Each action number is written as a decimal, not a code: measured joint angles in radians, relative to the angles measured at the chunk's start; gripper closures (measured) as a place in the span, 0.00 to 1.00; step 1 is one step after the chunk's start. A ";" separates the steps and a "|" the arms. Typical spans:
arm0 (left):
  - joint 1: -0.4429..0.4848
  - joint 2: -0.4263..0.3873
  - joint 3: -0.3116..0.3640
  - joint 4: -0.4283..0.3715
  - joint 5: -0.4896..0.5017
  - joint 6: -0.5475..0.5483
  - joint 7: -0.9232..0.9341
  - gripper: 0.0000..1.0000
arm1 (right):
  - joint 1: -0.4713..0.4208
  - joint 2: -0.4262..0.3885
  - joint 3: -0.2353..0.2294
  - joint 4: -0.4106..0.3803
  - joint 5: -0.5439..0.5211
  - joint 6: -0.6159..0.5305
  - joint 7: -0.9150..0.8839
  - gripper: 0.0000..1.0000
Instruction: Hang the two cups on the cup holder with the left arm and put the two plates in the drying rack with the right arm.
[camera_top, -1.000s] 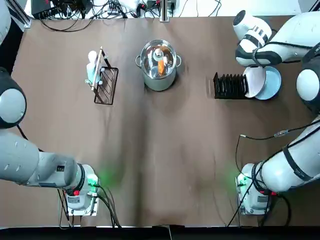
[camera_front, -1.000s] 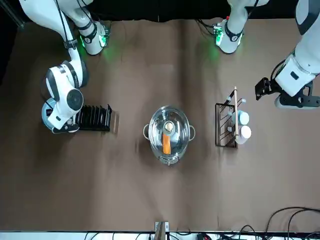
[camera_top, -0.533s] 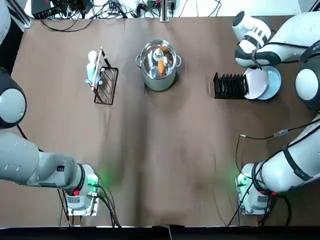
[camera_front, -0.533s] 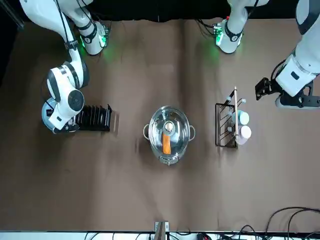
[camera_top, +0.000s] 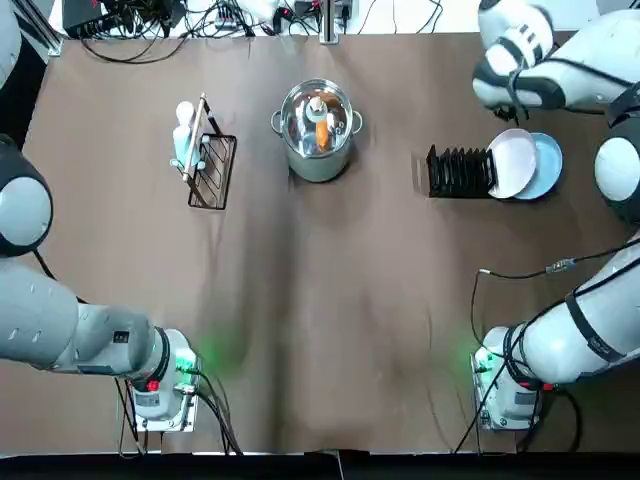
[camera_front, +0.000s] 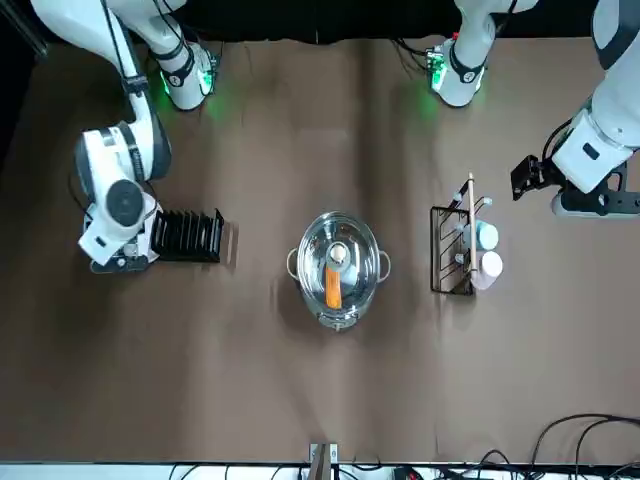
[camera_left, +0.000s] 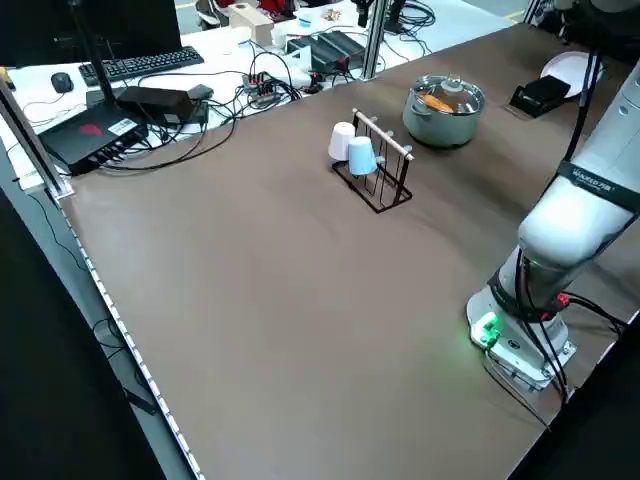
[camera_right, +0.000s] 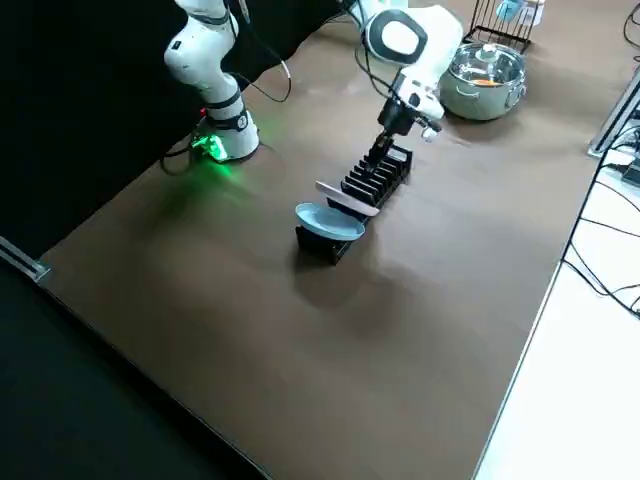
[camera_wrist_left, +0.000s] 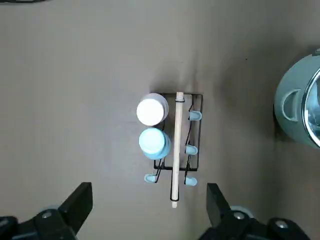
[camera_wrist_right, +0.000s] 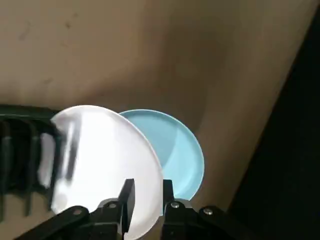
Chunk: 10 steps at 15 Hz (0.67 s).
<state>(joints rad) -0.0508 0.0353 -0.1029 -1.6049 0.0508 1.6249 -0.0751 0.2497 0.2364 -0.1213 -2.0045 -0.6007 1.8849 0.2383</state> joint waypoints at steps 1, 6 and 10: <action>0.000 0.000 0.000 0.001 0.000 0.000 0.001 0.01 | -0.010 -0.012 -0.004 0.064 0.102 -0.047 -0.036 0.70; 0.000 -0.001 0.001 0.001 0.000 0.000 0.003 0.00 | -0.017 -0.048 -0.005 0.234 0.402 -0.176 -0.053 0.68; 0.000 -0.001 0.001 0.002 0.000 0.000 0.003 0.00 | -0.048 -0.081 -0.007 0.367 0.614 -0.295 -0.053 0.66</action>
<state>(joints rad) -0.0508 0.0341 -0.1022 -1.6034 0.0508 1.6248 -0.0721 0.2018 0.1555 -0.1281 -1.6372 0.0137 1.5896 0.1854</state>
